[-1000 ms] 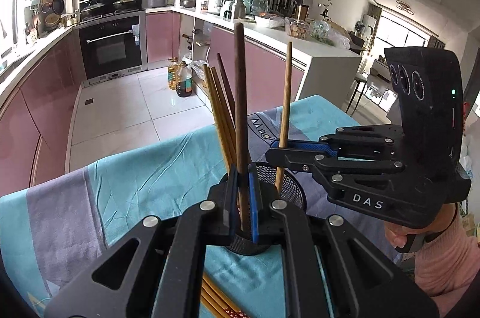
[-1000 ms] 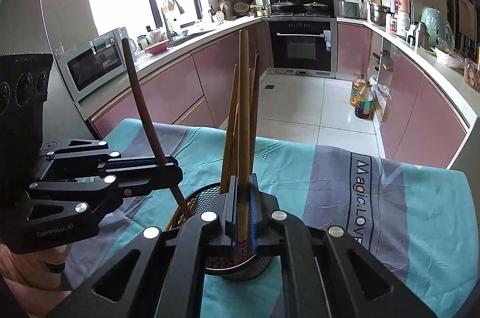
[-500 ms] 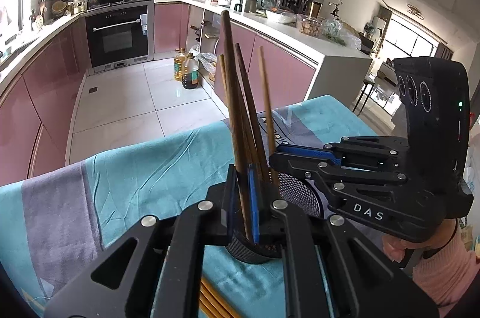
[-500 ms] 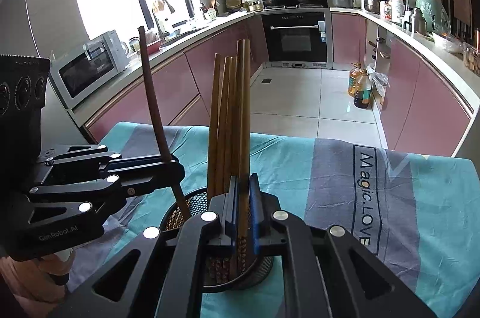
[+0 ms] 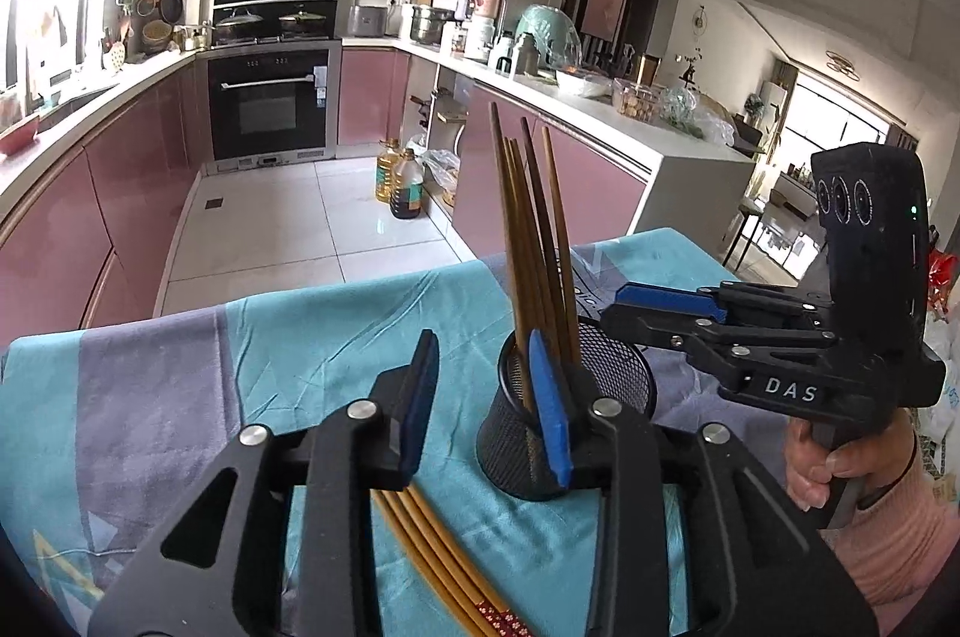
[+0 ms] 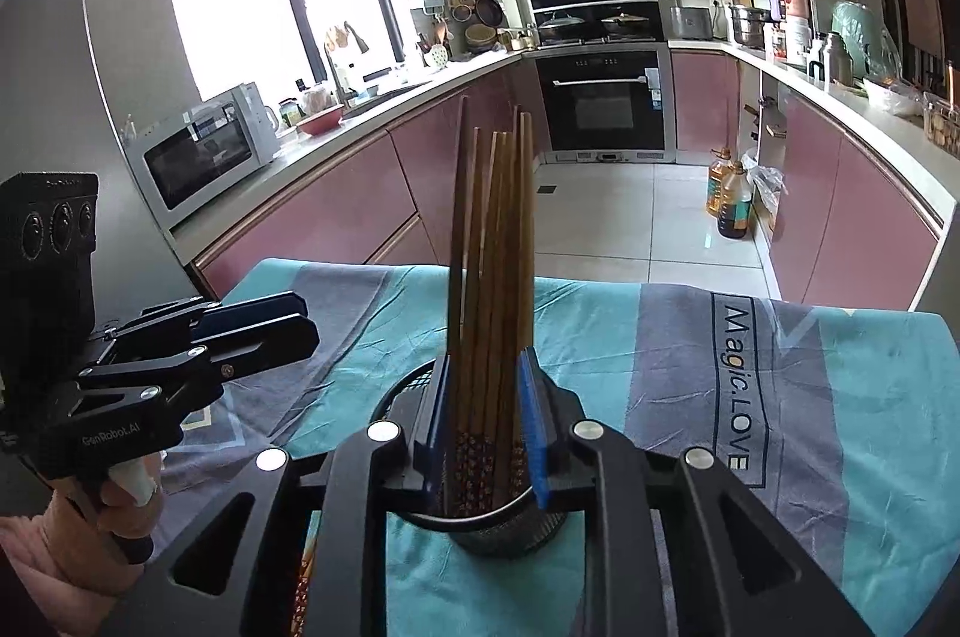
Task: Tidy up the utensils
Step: 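Withdraw both open tools from the cup back over the chopstick pile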
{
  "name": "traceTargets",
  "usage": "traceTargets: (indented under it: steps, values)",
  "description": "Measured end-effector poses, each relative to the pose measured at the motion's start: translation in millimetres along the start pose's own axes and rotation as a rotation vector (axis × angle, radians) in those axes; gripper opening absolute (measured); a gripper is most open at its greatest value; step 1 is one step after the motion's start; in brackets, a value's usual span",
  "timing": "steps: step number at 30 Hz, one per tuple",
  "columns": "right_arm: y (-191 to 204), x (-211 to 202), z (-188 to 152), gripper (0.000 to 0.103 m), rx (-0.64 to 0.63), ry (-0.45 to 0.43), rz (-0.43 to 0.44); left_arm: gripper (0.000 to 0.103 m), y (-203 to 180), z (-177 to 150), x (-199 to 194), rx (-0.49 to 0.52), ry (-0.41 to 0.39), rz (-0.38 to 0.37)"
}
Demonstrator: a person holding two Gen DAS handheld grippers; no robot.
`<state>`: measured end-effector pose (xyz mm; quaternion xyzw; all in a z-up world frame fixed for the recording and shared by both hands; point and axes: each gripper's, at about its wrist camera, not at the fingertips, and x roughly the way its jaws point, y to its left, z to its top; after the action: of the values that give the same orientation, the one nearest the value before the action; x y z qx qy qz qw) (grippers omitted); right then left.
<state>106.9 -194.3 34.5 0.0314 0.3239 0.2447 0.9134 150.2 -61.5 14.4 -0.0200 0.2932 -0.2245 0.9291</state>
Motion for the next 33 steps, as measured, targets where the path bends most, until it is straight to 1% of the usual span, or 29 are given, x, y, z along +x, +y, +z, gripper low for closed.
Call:
traceTargets:
  steps: [1,3,5,6,7,8,10,12,14,16,19,23,29,33]
  values:
    - [3,-5,-2,0.029,-0.008,-0.011,0.011,0.038,3,-4,-7,-0.007,-0.013,0.007]
    - [10,-16,-7,0.031,-0.023,-0.029,0.035,0.042,8,-13,-19,-0.018,-0.028,0.018]
    - [19,-24,-13,0.032,-0.044,-0.035,0.057,0.047,15,-24,-28,-0.026,-0.036,0.052]
    - [23,-28,-17,0.035,-0.051,-0.038,0.070,0.048,18,-29,-31,-0.028,-0.036,0.066]
    - [26,-31,-20,0.039,-0.056,-0.038,0.086,0.051,21,-34,-33,-0.036,-0.032,0.076]
    - [29,-33,-23,0.041,-0.060,-0.038,0.095,0.056,25,-39,-36,-0.048,-0.030,0.084]
    - [34,-34,-32,0.047,-0.067,-0.033,0.103,0.058,34,-52,-41,-0.071,-0.021,0.090]
    - [41,-29,-39,0.051,-0.070,-0.017,0.103,0.059,37,-65,-43,-0.081,-0.013,0.111]
    - [44,-19,-50,0.051,-0.066,0.023,0.117,0.063,40,-77,-43,-0.092,0.000,0.130]
    - [47,-8,-60,0.051,-0.064,0.061,0.115,0.064,40,-91,-41,-0.090,0.018,0.151]
    - [50,9,-72,0.051,-0.041,0.113,0.129,0.068,43,-102,-36,-0.093,0.055,0.181]
    - [55,29,-86,0.051,-0.030,0.170,0.113,0.068,45,-111,-32,-0.104,0.086,0.200]
    - [62,42,-95,0.051,-0.038,0.206,0.093,0.068,42,-117,-25,-0.104,0.114,0.219]
    - [63,47,-97,0.049,-0.037,0.221,0.084,0.068,43,-120,-22,-0.110,0.132,0.218]
